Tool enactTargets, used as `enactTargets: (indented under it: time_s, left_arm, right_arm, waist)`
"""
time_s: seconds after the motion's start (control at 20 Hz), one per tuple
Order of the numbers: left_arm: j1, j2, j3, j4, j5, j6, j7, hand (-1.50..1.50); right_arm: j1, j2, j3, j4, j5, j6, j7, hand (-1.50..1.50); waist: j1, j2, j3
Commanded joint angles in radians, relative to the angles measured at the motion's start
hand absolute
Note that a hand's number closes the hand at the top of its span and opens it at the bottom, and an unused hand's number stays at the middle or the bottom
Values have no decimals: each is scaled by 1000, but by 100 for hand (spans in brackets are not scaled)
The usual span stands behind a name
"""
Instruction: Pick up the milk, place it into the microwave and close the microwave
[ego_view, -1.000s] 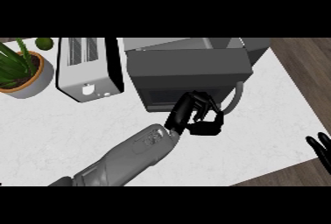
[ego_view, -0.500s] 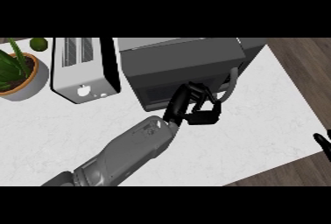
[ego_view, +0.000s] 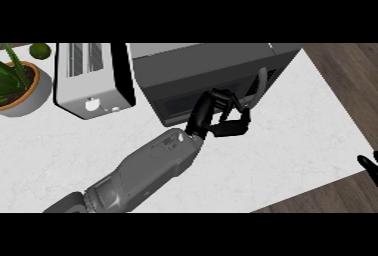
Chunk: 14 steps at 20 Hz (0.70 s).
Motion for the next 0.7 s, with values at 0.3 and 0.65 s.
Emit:
enactTargets:
  time_s: [0.3,0.65]
  left_arm:
    - [-64,2,63,86,60,48,-93,150]
    - [-57,2,51,100,92,65,-130,150]
  right_arm:
    - [-5,-27,19,-30,-36,30,23,-150]
    - [-8,-38,11,-49,-59,35,26,-150]
  waist:
    - [-7,1,-1]
    - [-21,4,0]
